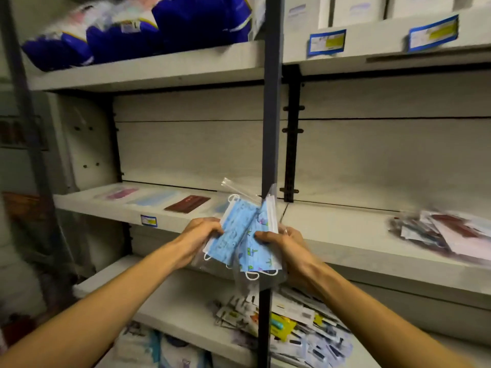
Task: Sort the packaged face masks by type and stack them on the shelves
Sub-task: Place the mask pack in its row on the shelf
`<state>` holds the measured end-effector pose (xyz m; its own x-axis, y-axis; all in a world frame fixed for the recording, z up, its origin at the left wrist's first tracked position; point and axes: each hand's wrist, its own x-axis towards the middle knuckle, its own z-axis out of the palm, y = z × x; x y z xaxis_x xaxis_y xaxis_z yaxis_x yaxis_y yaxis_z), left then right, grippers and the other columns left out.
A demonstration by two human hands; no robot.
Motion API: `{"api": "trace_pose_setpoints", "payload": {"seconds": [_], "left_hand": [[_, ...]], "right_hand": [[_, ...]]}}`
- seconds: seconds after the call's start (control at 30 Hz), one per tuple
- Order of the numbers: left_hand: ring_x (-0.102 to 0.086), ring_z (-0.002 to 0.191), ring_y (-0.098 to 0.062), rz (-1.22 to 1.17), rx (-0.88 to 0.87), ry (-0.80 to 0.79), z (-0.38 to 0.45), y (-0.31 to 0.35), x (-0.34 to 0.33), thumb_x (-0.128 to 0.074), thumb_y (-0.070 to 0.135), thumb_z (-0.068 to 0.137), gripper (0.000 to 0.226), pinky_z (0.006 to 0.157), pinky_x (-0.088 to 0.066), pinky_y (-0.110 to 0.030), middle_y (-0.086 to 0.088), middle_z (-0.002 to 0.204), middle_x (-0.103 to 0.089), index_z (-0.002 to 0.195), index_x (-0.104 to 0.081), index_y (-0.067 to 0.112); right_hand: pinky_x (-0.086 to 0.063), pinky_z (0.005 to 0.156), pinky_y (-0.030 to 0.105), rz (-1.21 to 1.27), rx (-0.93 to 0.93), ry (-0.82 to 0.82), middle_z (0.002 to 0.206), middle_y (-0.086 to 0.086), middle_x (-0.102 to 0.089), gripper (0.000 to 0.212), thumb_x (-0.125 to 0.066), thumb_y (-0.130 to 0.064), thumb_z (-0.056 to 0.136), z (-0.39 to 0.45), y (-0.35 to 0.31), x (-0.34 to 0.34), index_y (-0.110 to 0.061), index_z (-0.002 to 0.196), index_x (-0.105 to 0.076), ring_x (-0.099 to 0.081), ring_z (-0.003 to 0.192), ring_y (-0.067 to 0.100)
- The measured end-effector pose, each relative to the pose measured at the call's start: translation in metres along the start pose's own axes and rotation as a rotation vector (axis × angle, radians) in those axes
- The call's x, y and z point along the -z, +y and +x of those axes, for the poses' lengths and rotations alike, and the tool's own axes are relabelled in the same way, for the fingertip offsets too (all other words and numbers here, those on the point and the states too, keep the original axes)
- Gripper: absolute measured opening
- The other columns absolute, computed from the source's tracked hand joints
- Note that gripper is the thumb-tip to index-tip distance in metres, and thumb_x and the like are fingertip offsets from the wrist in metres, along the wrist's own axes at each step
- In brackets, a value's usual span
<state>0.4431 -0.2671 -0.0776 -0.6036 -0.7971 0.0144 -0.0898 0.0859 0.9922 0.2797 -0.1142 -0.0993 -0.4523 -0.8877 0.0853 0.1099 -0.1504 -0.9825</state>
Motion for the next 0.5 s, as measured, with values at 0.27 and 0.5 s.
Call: {"api": "trace_pose_setpoints", "payload": {"seconds": [0.27,0.5], "left_hand": [[-0.075,0.082,-0.028,0.083,0.004,0.139,0.065,-0.006,0.089,-0.065,0.001,0.088,0.016,0.076,-0.063,-0.040,-0.018,0.096,-0.077,0.101,-0.075,0.004],[-0.065,0.090,-0.033,0.244,0.022,0.164,0.133,0.008,0.158,-0.068,0.010,0.090,0.029,0.085,-0.054,-0.051,-0.026,0.105,-0.070,0.114,-0.065,-0.006]], "right_hand": [[-0.062,0.065,0.034,-0.047,0.122,0.025,0.100,0.014,-0.078,0.026,-0.075,-0.004,0.087,0.087,0.011,-0.086,-0.002,0.112,-0.067,-0.077,0.084,0.027],[-0.063,0.063,0.033,-0.076,0.219,0.198,0.097,0.014,-0.077,0.021,-0.074,-0.006,0.087,0.168,-0.009,-0.119,0.001,0.107,-0.069,-0.077,0.081,0.024]]}}
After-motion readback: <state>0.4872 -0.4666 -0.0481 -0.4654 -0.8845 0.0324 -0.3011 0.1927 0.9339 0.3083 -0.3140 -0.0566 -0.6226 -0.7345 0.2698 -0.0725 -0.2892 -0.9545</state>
